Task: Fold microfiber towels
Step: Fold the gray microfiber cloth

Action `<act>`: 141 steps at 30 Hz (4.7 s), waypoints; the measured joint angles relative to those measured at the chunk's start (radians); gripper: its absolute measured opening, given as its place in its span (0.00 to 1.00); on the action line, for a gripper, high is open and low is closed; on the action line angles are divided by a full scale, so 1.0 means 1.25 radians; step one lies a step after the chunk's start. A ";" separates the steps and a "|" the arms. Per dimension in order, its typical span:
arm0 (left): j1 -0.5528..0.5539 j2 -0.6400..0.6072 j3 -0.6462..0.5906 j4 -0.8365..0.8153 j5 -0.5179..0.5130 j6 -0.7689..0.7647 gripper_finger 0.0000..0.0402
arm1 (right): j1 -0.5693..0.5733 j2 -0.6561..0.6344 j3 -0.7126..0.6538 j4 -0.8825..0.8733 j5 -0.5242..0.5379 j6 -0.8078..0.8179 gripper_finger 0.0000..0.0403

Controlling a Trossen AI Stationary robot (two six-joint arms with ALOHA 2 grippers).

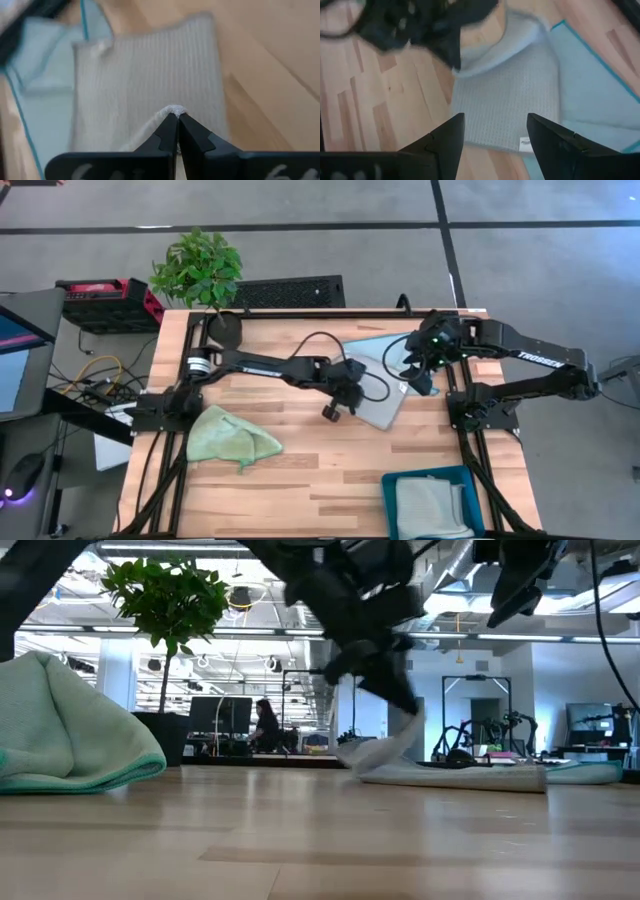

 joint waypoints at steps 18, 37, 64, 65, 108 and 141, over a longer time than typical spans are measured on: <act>-0.035 0.204 0.267 -0.030 0.056 0.161 0.00 | 0.001 -0.037 -0.001 -0.019 0.010 -0.006 0.59; -0.043 0.213 0.281 -0.020 0.072 0.110 0.02 | 0.001 -0.037 -0.001 -0.019 0.010 -0.005 0.59; -0.045 0.129 0.296 -0.179 -0.086 -0.034 0.29 | 0.011 -0.037 -0.001 -0.100 0.008 -0.059 0.59; -0.043 0.112 0.296 -0.209 -0.088 -0.054 0.29 | 0.015 -0.037 -0.001 -0.107 0.008 -0.069 0.59; -0.070 -0.209 0.297 -0.683 -0.128 -0.441 0.29 | -0.142 0.649 0.121 0.200 -0.023 -0.394 0.59; -0.069 -0.209 0.297 -0.702 -0.131 -0.449 0.29 | -0.121 0.728 0.159 0.160 -0.037 -0.486 0.23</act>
